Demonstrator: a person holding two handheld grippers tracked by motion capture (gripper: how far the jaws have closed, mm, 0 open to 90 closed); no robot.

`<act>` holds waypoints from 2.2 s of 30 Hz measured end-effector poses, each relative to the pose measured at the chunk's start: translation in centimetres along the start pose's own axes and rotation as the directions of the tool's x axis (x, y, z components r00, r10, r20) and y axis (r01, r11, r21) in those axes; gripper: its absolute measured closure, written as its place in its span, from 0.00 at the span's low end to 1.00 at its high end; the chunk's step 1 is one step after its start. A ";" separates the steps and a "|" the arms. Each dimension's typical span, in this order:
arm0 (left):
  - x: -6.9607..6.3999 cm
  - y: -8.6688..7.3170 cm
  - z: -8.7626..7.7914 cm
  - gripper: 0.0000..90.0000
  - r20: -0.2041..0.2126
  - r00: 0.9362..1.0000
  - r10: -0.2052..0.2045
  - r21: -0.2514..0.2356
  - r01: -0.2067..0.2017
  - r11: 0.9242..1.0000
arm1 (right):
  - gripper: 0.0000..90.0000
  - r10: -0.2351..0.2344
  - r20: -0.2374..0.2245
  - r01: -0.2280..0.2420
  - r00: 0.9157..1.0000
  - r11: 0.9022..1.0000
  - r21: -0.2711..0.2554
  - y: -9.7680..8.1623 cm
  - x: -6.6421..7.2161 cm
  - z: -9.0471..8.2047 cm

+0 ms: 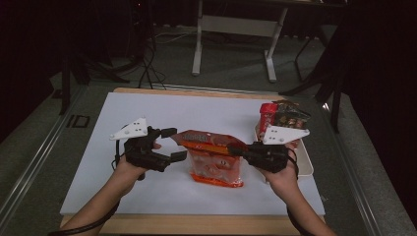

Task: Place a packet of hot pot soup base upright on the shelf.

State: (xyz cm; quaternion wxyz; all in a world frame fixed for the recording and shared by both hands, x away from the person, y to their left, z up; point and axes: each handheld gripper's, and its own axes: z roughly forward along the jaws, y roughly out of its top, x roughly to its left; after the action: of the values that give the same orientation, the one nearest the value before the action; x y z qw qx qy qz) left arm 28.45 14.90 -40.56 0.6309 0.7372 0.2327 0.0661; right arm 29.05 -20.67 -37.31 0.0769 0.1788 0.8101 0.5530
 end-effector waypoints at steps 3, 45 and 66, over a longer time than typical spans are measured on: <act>-0.1 -0.3 0.2 0.09 -0.011 1.000 0.006 0.018 -0.006 1.000 | 1.00 -0.001 0.010 0.001 1.000 1.000 -0.017 0.6 -0.1 -0.7; 1.0 -7.2 -1.4 0.01 -0.141 0.990 -0.031 0.070 0.041 0.997 | 1.00 0.120 0.294 -0.075 0.948 0.984 -0.162 2.4 -6.6 -14.2; 1.7 -8.4 -1.4 0.01 -0.158 0.985 -0.069 0.070 0.081 0.994 | 1.00 0.224 0.304 -0.181 0.926 0.970 -0.165 -2.6 -9.0 -14.9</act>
State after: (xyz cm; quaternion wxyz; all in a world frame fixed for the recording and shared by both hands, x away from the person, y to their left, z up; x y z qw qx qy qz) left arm 27.19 17.72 -48.66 0.5845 0.7439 0.3111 0.0906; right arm 31.99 -37.80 -34.76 0.1616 0.3434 0.7249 0.5749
